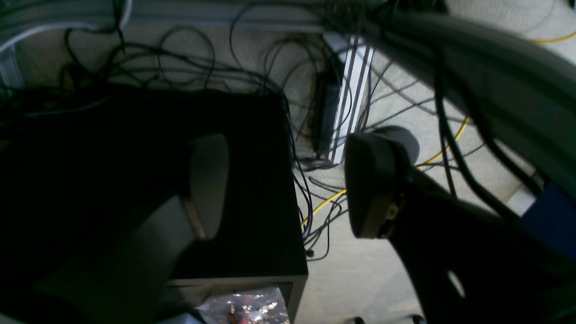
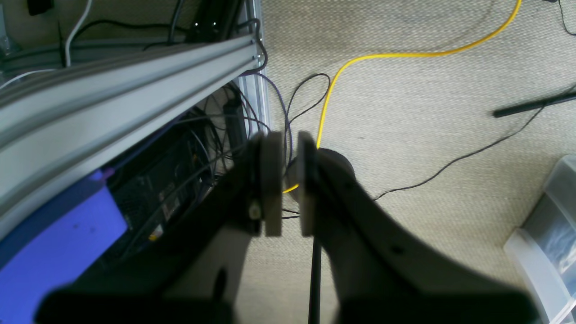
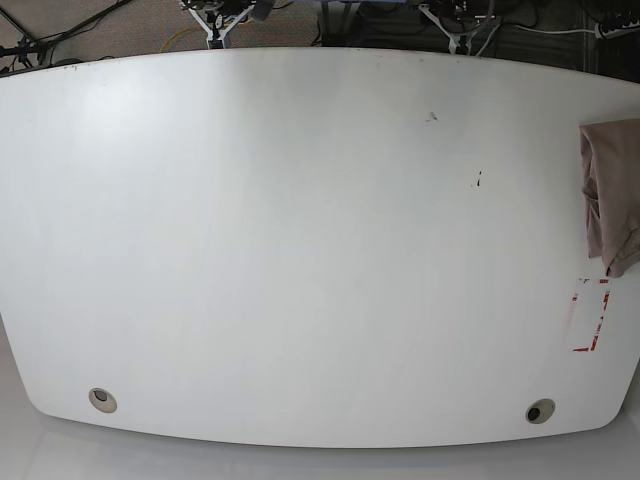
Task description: Fold the T-shirt properly
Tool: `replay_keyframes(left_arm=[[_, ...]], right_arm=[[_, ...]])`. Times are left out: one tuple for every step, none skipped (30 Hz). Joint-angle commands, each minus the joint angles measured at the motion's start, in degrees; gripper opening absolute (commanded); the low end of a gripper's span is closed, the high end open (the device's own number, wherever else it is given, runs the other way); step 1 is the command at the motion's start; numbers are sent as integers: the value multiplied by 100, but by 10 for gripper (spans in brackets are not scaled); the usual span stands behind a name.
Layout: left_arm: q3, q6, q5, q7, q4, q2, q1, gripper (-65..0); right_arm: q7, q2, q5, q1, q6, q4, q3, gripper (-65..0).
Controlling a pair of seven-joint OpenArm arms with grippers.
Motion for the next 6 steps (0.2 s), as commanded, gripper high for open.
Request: replay_keyframes(left_arm=[[7, 0, -8, 34, 23, -18, 45, -267], [7, 0, -8, 34, 32, -18, 45, -267], [7, 0, -8, 34, 32, -18, 45, -267], [7, 0, -8, 34, 32, -18, 45, -267], [7, 0, -8, 34, 32, -18, 45, -267], [7, 0, -8, 34, 32, -18, 45, -267]], right_arm=[[21, 29, 2, -22, 35, 14, 10, -595], [21, 20, 2, -22, 35, 14, 10, -595], [21, 20, 2, -22, 35, 14, 10, -595], [21, 20, 2, -22, 35, 14, 10, -595], [21, 12, 2, -22, 35, 14, 10, -595], [21, 3, 2, -22, 35, 14, 10, -595]])
